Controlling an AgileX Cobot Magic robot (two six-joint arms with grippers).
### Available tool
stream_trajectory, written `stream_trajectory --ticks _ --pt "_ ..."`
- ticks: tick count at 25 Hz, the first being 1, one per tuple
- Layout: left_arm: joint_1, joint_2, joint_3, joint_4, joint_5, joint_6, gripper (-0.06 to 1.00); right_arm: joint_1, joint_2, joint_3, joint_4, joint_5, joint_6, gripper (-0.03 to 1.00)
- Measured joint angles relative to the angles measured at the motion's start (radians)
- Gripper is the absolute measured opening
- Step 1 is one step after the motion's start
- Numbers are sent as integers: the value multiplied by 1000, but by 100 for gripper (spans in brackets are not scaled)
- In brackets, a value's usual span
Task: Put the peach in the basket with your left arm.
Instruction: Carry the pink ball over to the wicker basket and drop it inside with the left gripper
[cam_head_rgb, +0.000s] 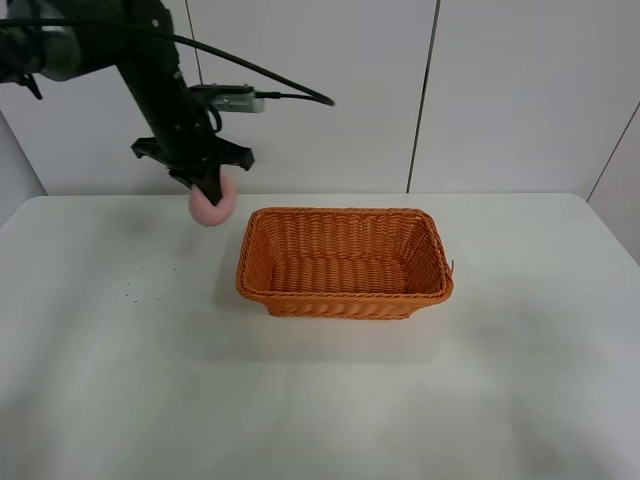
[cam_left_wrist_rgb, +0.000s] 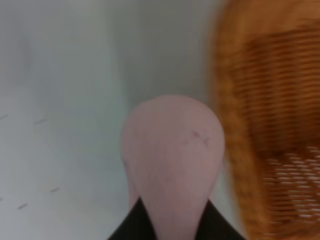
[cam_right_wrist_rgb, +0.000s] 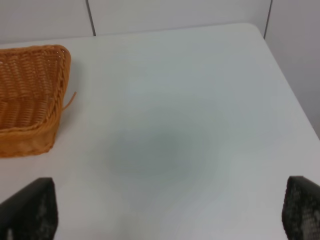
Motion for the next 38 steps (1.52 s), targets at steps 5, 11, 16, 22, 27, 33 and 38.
stream_trajectory --ticks 5,11,16,22,27,33,38 --pt "-139 110 -131 -4 -2 0 14 0 0 0 0 0 0 69" --pt "-238 315 -336 -4 1 0 14 0 0 0 0 0 0 69" --pt "-261 401 -356 -5 -44 0 14 0 0 0 0 0 0 69" --pt "-260 420 -339 -3 -45 0 32 0 0 0 0 0 0 69" --pt "-260 419 -339 -3 -38 0 67 0 0 0 0 0 0 69" --pt "-258 362 -339 -3 20 0 76 0 0 0 0 0 0 69" --pt "-229 260 -348 -6 23 0 76 0 0 0 0 0 0 69"
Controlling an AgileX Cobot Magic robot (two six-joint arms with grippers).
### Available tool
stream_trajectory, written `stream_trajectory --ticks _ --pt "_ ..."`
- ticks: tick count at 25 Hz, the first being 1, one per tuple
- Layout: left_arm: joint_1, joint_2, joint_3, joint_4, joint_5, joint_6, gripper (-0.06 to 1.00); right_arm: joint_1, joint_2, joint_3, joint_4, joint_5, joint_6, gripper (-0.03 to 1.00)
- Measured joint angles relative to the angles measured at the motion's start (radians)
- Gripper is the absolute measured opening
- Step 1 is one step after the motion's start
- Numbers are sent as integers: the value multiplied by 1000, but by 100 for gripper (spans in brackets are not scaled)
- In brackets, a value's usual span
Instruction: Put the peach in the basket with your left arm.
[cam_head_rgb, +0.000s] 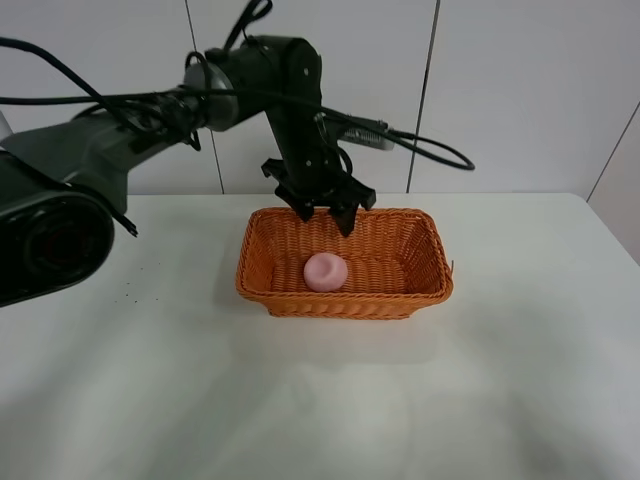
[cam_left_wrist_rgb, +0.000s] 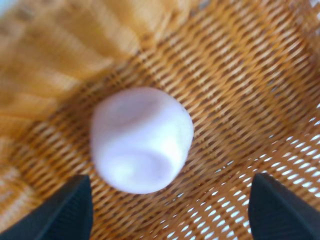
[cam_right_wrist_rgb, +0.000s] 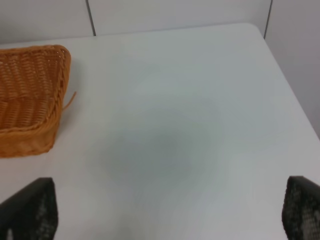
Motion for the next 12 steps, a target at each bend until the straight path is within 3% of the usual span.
stream_trajectory --ticks 6,12 --pt "92 -34 -4 0 0 0 76 0 0 0 0 0 0 69" --pt "255 -26 12 24 0 45 76 0 0 0 0 0 0 69"
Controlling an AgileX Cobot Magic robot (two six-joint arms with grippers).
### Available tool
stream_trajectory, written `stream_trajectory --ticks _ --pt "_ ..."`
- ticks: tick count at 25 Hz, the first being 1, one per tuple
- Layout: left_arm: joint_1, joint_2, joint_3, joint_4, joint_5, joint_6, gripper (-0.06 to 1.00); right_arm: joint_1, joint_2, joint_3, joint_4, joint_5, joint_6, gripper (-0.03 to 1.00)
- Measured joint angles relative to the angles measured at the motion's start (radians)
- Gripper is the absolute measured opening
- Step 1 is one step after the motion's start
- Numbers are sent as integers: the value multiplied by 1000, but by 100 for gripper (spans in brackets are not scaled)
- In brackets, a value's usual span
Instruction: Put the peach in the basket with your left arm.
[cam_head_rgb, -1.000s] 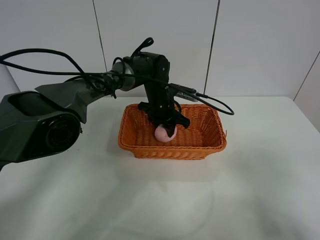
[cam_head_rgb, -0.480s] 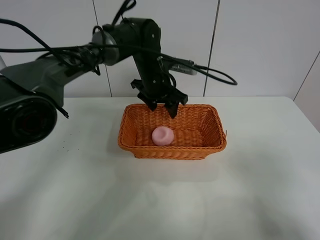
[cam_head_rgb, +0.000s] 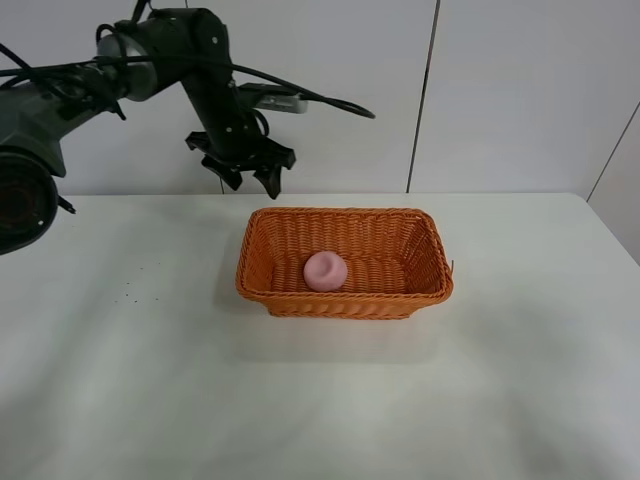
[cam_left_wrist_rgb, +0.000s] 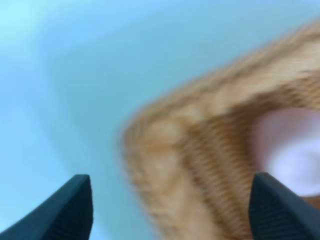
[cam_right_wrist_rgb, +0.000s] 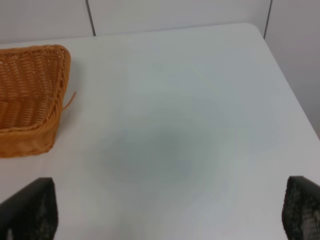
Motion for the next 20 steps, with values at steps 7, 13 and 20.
stream_trajectory --ticks 7,13,20 --pt "220 2 17 10 0 6 76 0 0 0 0 0 0 69" --pt "334 2 55 -17 0 6 76 0 0 0 0 0 0 69" --pt "341 -42 84 -18 0 6 76 0 0 0 0 0 0 69"
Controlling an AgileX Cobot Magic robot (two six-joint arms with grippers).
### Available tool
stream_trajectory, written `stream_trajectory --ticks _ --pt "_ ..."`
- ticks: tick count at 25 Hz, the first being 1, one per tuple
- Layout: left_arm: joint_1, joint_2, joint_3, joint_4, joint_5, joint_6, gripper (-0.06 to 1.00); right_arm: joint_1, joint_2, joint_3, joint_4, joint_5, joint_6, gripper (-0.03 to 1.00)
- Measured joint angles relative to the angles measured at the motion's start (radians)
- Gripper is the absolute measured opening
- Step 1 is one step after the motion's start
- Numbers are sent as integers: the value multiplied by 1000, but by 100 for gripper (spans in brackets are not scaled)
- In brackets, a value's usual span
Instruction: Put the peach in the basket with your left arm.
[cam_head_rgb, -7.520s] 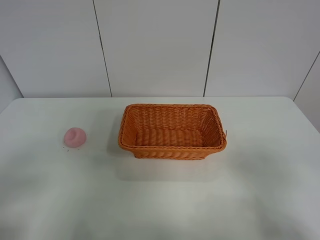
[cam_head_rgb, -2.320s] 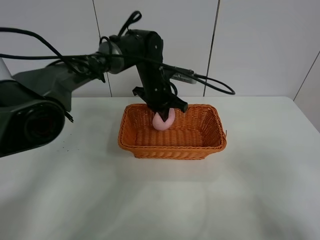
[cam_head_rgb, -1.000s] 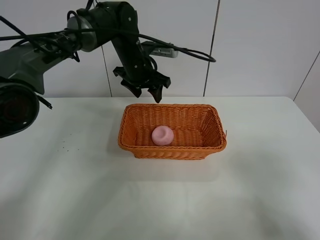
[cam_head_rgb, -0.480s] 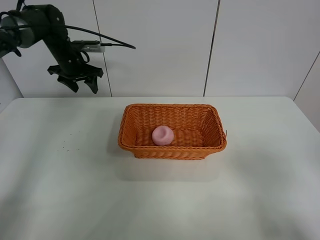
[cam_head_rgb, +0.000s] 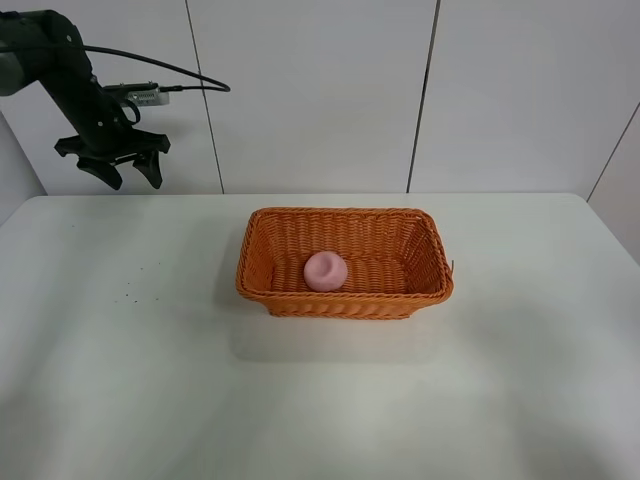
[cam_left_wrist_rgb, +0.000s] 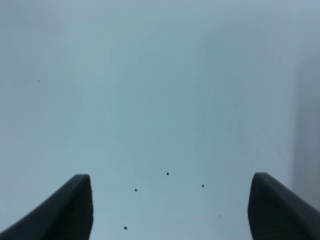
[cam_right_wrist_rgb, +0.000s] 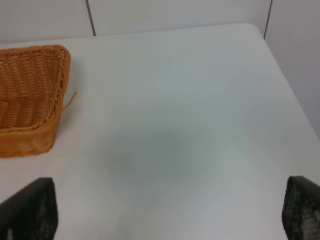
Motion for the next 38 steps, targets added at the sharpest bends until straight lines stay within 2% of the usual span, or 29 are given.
stream_trajectory --ticks 4,7,13,14,15,21,26,32,38 --pt "0 -77 82 0 0 0 76 0 0 0 0 0 0 69" --pt "0 -187 227 0 -1 0 76 0 0 0 0 0 0 69" --pt "0 -493 641 -1 -2 -3 76 0 0 0 0 0 0 69" --pt "0 -607 775 0 -2 -3 76 0 0 0 0 0 0 69" --pt "0 -672 846 4 -2 -3 76 0 0 0 0 0 0 69" --pt "0 -1060 1209 39 -8 -3 76 0 0 0 0 0 0 69" --pt "0 -1349 1458 49 -73 -3 76 0 0 0 0 0 0 69" --pt "0 -1692 1660 49 -134 -3 76 0 0 0 0 0 0 69" --pt "0 -1964 1685 49 -120 -2 76 0 0 0 0 0 0 69"
